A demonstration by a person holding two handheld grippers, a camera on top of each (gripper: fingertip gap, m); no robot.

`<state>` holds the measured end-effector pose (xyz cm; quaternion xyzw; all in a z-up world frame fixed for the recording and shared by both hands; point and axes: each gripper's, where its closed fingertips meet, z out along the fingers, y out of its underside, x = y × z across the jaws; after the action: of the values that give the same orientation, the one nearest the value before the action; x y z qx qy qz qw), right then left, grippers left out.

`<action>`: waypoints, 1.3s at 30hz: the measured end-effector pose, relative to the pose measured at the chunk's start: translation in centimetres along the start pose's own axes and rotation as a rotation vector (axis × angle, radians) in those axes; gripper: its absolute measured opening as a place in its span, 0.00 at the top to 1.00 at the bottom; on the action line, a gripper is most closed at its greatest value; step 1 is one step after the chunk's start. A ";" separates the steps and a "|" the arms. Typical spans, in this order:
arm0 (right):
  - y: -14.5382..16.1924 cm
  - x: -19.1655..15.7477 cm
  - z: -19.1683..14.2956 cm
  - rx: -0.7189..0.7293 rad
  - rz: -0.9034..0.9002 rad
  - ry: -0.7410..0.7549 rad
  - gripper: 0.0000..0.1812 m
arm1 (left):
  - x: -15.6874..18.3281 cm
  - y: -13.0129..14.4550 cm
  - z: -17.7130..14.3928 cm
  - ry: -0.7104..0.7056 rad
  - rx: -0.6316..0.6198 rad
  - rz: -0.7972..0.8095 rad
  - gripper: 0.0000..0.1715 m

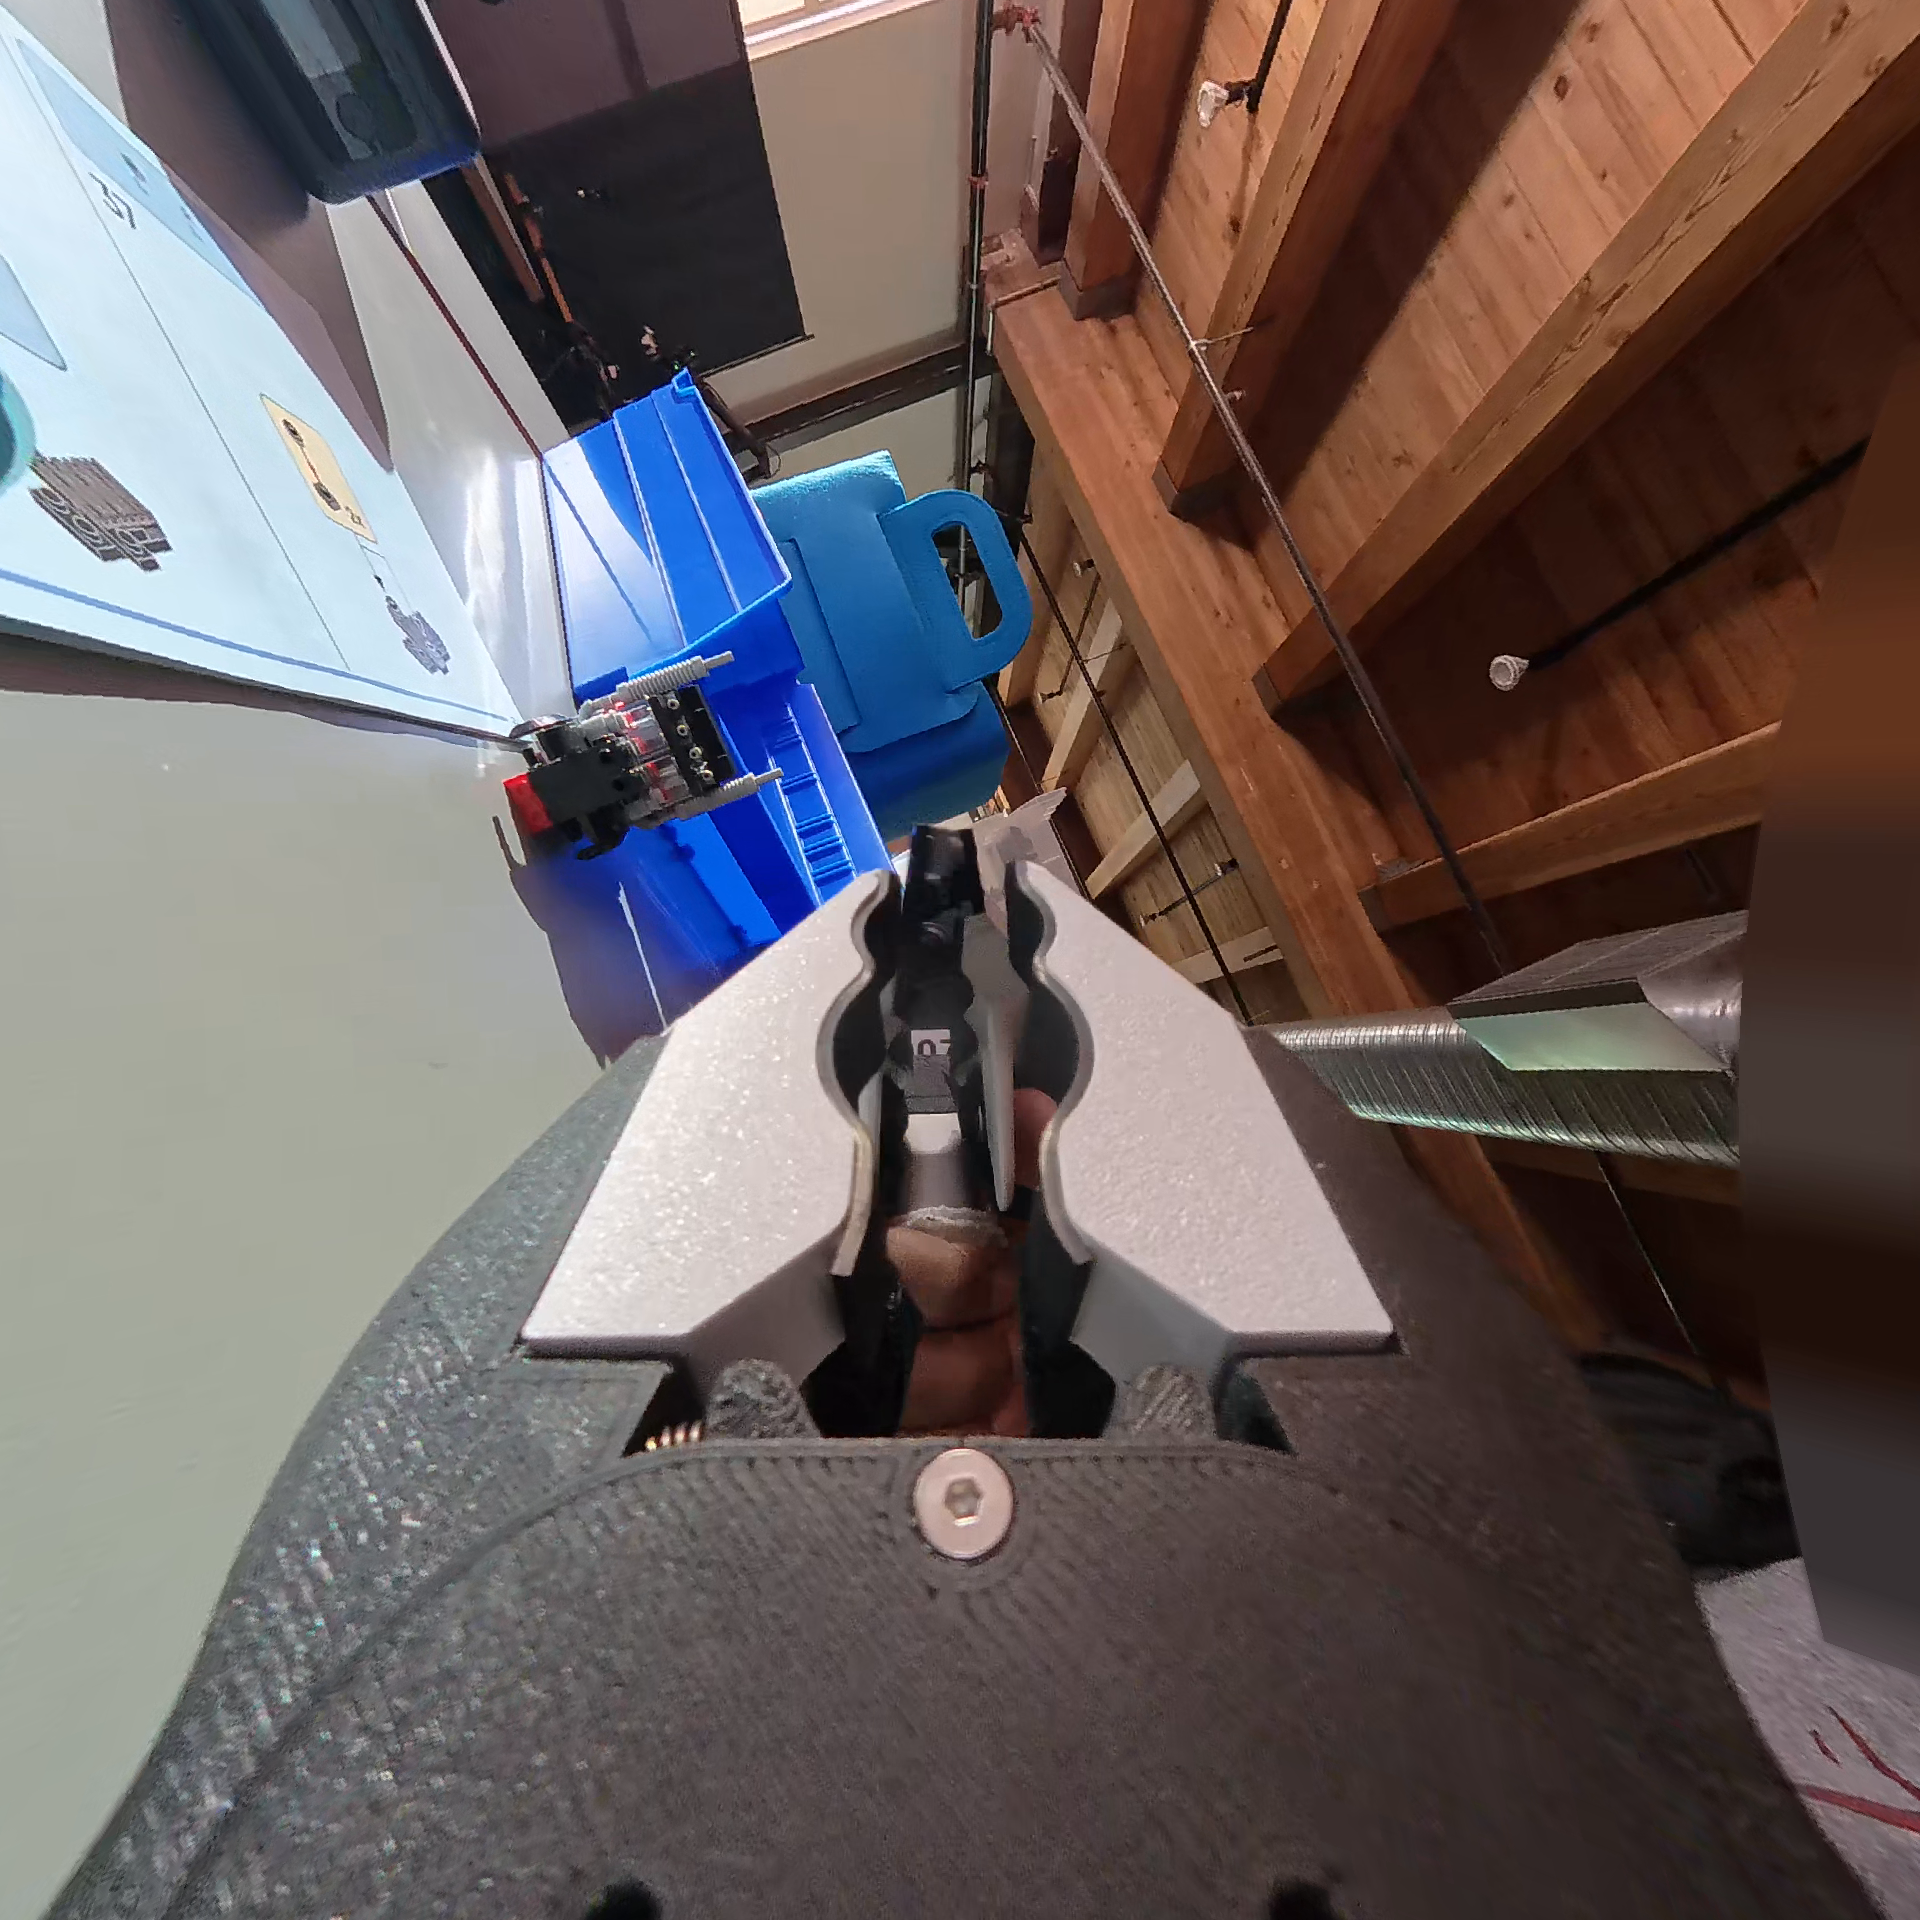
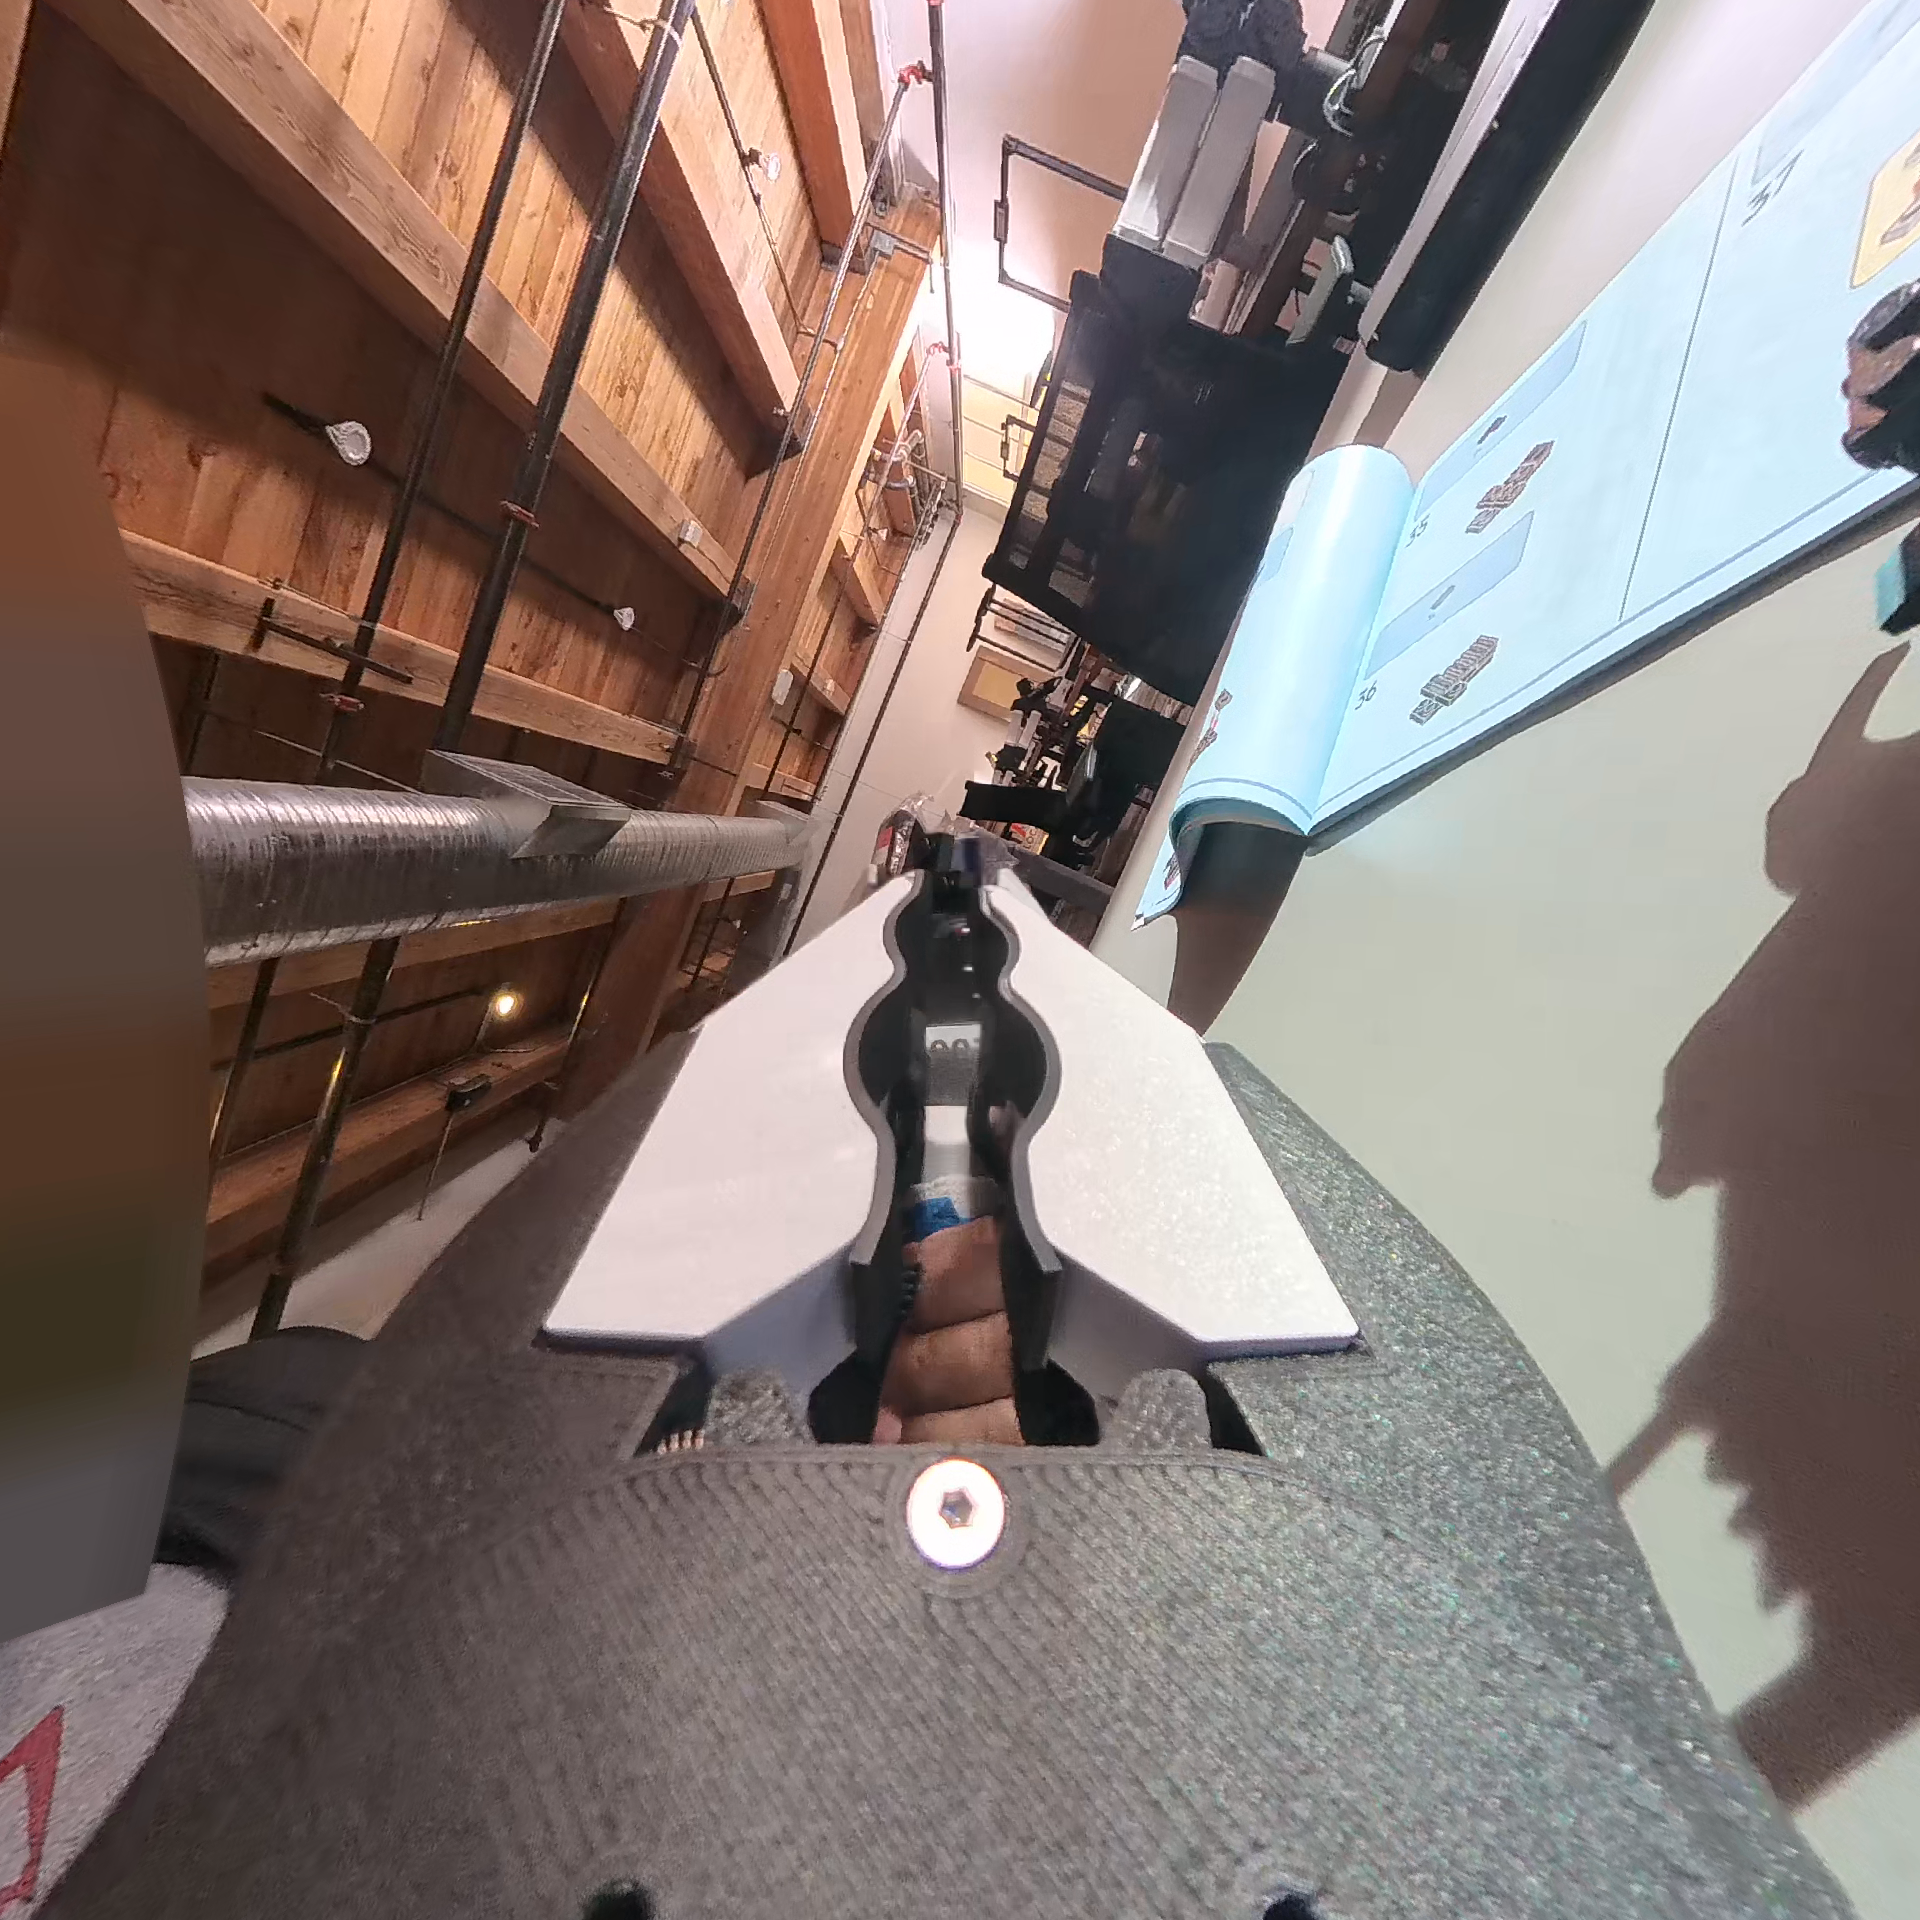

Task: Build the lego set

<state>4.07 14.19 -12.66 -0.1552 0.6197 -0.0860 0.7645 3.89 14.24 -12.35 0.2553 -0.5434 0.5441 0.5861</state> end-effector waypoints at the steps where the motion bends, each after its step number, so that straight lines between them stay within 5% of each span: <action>1: 0.0 0.0 0.0 -0.004 -0.001 0.001 0.96 | 0.0 -0.1 0.0 0.002 0.003 0.003 0.87; 23: 0.7 0.8 0.0 -0.097 -0.243 0.167 0.96 | -0.6 0.0 0.1 -0.053 0.003 0.017 0.91; 39: 0.6 -0.3 -0.2 -0.085 -0.432 0.199 0.96 | 0.2 0.1 0.5 -0.085 -0.007 0.200 0.95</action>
<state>3.78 14.80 -12.61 -0.3070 0.6474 -0.2359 0.6565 3.56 13.95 -12.07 0.2207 -0.5926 0.5865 0.5061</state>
